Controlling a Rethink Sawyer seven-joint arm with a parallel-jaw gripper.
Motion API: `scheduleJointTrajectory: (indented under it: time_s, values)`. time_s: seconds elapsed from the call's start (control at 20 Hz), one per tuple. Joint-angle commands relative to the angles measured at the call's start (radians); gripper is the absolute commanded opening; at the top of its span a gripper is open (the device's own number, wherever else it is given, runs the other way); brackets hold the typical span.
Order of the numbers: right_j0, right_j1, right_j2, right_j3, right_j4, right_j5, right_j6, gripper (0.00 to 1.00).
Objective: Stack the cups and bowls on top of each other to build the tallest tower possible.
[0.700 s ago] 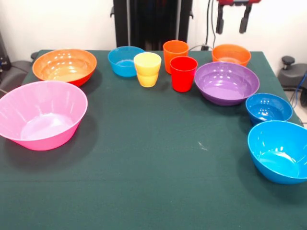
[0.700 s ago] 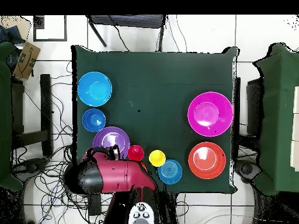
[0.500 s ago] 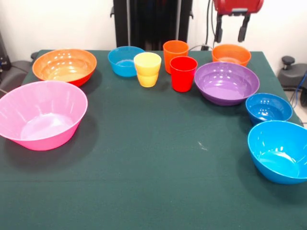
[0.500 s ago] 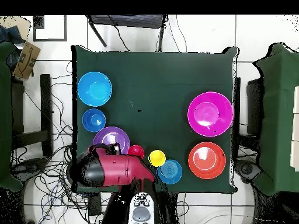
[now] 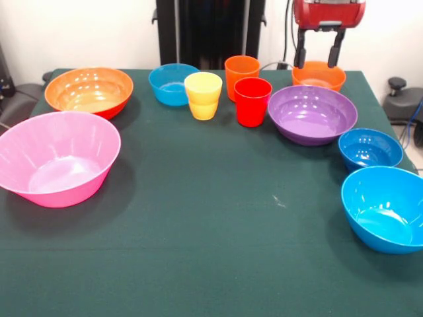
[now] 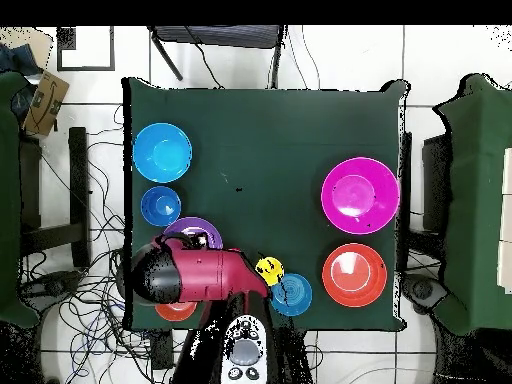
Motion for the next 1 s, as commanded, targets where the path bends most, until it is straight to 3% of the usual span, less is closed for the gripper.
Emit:
scheduleJointTrajectory:
  time_s: [0.05, 0.4, 0.7, 1.0]
  values:
    - [-0.002, -0.028, 0.013, -0.087, 0.004, 0.082, 0.129, 1.0]
    - [-0.008, -0.037, 0.03, -0.009, -0.015, -0.007, 0.135, 1.0]
    - [-0.03, 0.013, 0.045, -0.018, -0.053, 0.016, 0.078, 1.0]
    - [-0.068, 0.011, 0.056, -0.033, -0.081, 0.041, 0.023, 1.0]
